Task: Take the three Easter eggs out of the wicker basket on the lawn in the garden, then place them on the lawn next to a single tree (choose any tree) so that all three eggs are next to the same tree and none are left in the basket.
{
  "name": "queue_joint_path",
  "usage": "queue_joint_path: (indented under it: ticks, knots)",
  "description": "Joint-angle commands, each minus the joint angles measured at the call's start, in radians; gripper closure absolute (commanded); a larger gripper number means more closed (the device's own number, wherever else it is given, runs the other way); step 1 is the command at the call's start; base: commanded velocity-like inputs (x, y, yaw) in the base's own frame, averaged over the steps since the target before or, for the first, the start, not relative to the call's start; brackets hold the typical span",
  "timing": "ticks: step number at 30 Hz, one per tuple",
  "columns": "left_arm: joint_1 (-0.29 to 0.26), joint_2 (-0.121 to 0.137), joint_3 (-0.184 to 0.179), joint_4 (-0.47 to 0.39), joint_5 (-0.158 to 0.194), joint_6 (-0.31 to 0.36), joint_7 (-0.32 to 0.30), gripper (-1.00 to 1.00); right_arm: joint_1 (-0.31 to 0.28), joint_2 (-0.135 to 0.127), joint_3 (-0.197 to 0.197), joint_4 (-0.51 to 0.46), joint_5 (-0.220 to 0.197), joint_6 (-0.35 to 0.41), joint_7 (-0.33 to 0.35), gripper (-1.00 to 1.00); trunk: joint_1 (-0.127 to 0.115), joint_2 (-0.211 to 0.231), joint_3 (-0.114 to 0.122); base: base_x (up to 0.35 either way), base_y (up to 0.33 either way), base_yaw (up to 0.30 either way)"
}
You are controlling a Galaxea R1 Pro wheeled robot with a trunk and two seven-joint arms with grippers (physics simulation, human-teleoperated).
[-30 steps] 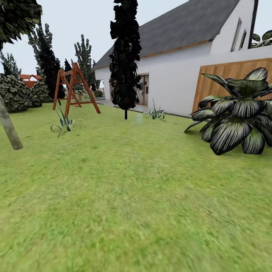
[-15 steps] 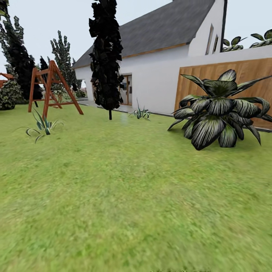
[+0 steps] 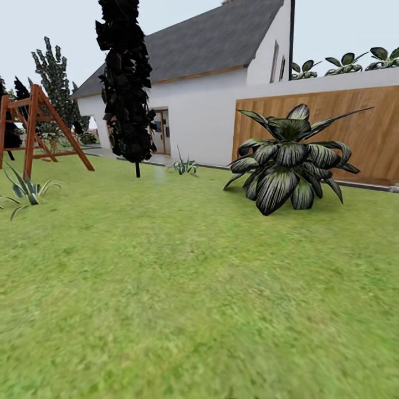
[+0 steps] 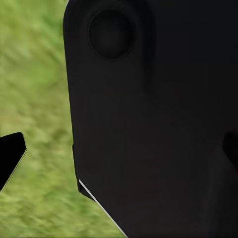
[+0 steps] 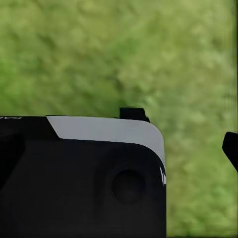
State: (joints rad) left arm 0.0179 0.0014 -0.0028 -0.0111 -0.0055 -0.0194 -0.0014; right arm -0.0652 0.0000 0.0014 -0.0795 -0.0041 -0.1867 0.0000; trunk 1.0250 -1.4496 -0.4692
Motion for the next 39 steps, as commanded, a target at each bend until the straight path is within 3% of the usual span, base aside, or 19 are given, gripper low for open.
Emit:
queue_joint_path:
  ticks: [1,39]
  knots:
    - [0.0,0.0,0.0,-0.001,-0.001,-0.002,0.0,-1.0,-0.001,0.0,0.0,0.001,0.0,-0.003,0.0,-1.0,0.0,0.0,-0.001,0.0,0.0,-0.283]
    - [0.0,0.0,0.0,-0.001,-0.001,-0.002,0.0,-1.0,-0.001,0.001,0.0,0.001,0.001,-0.003,0.0,-1.0,0.0,0.0,-0.001,0.0,0.0,-0.283]
